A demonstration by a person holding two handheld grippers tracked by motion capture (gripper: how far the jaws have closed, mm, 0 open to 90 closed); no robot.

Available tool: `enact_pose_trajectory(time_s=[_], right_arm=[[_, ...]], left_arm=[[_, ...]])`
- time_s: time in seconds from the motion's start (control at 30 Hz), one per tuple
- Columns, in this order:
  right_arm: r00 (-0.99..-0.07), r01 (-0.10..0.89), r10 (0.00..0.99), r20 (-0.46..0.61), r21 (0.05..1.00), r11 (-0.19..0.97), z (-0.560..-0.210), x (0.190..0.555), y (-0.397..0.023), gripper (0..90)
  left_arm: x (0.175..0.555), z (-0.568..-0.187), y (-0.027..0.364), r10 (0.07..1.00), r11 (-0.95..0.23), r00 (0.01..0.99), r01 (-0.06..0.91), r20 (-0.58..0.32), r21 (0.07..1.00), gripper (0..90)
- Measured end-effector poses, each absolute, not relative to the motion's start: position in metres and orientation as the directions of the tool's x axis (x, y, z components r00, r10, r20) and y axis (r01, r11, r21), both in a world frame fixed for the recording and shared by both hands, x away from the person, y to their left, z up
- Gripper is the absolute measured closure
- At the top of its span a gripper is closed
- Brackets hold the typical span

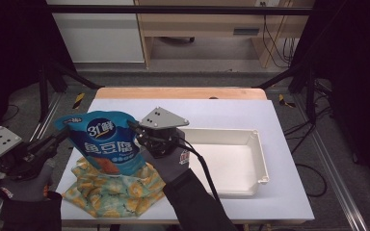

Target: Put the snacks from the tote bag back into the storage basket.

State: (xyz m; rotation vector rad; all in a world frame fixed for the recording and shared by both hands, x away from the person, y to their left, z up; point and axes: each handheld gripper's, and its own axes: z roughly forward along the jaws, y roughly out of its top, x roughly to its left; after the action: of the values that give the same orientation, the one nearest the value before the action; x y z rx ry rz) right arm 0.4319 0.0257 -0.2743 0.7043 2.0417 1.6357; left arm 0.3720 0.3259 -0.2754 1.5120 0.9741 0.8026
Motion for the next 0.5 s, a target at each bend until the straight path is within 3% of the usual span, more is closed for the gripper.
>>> enact_pose_trajectory(time_s=[0.5], right_arm=[[-0.776, 0.094, 0.63, -0.023, 0.984, 0.151, -0.247, 0.428, 0.011, 90.0]], left_arm=[[0.37, -0.246, 0.312, 0.896, -0.055, 0.444, 0.119, -0.003, 0.991, 90.0]])
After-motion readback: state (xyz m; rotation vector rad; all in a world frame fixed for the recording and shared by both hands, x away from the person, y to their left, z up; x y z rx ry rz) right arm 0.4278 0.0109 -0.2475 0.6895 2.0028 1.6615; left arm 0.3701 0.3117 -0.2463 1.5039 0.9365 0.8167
